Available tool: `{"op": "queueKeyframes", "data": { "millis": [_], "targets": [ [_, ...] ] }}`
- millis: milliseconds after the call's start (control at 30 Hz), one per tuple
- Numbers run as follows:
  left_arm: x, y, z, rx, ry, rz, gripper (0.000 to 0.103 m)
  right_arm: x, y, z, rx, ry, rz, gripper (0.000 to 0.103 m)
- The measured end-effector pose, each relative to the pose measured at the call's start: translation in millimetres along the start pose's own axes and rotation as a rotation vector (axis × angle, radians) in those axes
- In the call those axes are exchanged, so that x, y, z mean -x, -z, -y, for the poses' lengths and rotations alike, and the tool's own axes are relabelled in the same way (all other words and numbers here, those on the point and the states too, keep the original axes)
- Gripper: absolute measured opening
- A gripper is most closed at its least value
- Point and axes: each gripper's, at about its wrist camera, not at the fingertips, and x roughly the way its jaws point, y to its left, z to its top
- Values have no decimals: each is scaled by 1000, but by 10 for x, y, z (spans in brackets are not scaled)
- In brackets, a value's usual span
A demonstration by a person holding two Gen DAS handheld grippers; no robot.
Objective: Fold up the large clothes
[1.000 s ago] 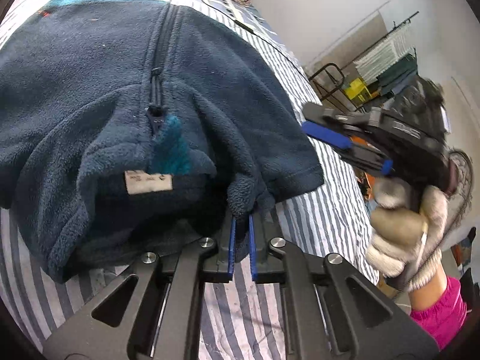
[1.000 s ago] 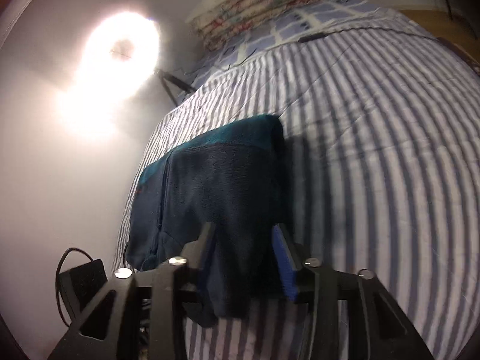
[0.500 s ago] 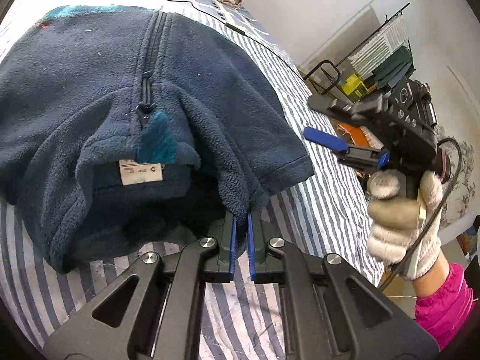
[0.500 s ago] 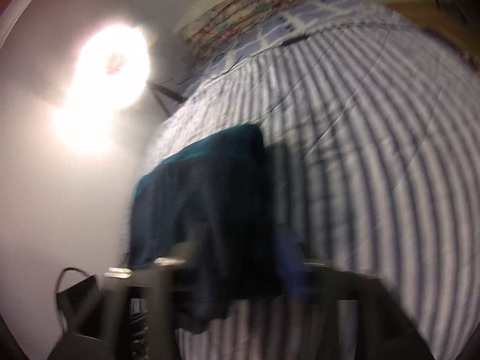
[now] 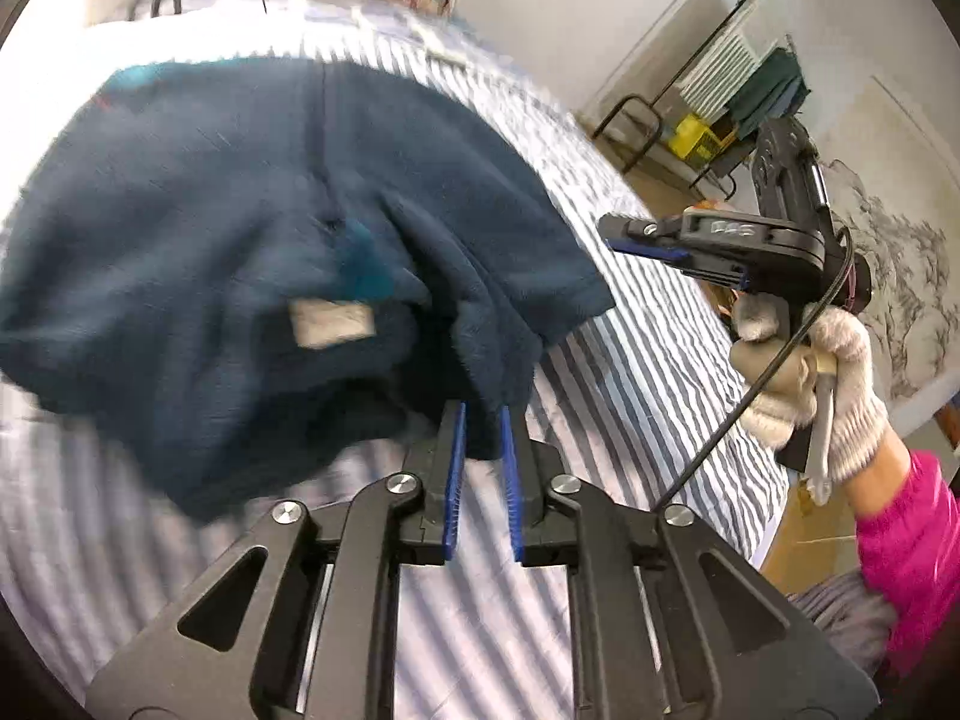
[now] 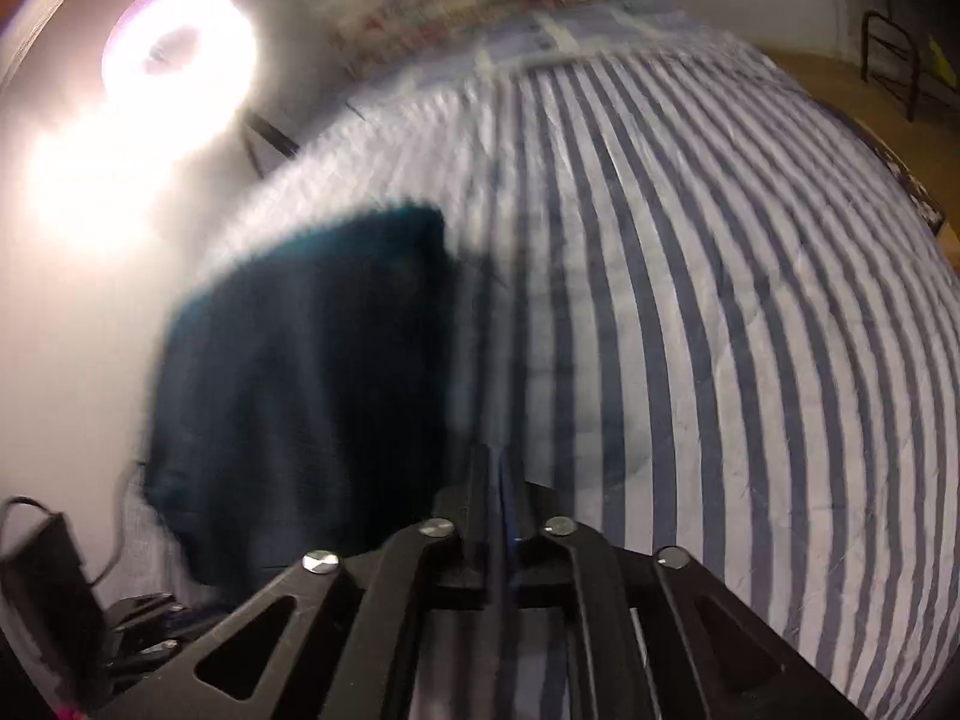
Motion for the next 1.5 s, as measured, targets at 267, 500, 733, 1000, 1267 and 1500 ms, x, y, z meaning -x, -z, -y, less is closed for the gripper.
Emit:
{"op": "queueKeyframes", "data": {
  "millis": [267, 500, 733, 1000, 1267, 1500],
  "targets": [
    [778, -288, -998, 239, -127, 209, 55, 185, 74, -20, -15, -194, 97, 77],
    [525, -604, -1294, 166, -271, 202, 57, -9, -30, -430, 84, -58, 169, 48],
    [100, -303, -1619, 150, -281, 99, 59, -459, 4, -838, 260, -42, 63, 45],
    [332, -323, -1721, 206, -201, 101, 61, -513, 110, -678, 314, -28, 2, 43],
    [384, -338, -2167, 469, -50, 105, 79, -218, 43, -68, 25, -178, 62, 86],
    [160, -381, -2263, 515, 39, 64, 79, -435, 98, 108, -40, -232, -10, 86]
  ]
}}
